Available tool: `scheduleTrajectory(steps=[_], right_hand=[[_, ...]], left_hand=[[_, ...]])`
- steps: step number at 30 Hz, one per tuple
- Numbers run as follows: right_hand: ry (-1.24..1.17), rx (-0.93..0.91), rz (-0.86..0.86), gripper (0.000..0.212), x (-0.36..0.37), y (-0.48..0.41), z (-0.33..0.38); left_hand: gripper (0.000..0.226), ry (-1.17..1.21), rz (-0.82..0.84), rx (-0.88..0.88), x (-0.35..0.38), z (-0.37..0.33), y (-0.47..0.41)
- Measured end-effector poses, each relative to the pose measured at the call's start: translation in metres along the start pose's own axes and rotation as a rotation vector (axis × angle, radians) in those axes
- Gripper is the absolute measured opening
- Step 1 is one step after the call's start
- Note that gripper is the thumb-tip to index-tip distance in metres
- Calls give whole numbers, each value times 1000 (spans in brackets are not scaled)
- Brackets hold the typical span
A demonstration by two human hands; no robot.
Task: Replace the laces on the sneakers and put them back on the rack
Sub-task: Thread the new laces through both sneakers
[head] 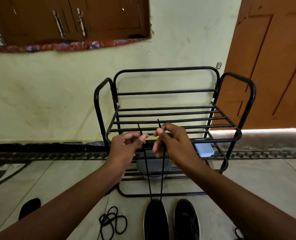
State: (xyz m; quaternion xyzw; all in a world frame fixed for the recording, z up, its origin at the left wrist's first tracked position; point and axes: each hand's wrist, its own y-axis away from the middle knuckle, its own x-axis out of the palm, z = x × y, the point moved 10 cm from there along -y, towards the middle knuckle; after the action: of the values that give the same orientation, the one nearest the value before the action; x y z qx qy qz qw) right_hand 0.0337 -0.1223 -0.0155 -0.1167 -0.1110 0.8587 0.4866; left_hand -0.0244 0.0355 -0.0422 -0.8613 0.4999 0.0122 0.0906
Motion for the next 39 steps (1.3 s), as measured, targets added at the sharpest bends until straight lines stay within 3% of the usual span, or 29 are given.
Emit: scheduleTrajectory(steps=[3,6,11,17,22,26,39], right_hand=[[42,-44,-54,26,-1,-5,0],[233,-109,-163,18,-8,-11,2],[105,-36,-259,9,-20,-14,-5],[135,-76,-198,15,-16,-16,8],[222,-87,-188,17,-18,-19,17],[267,-89,-185,13,-21,-21,21],[413,-133,-184,8,-27,-21,32]], left_hand=[[12,-11,-38,7,-3,-2,-6],[7,0,-48,36,-1,-7,-10],[5,49,-26,108,9,-25,-7],[5,3,-63,196,10,-42,-4],[2,-23,-99,185,6,-44,-9],[13,6,-120,158,3,-45,-10],[5,4,-136,121,4,-51,-5]])
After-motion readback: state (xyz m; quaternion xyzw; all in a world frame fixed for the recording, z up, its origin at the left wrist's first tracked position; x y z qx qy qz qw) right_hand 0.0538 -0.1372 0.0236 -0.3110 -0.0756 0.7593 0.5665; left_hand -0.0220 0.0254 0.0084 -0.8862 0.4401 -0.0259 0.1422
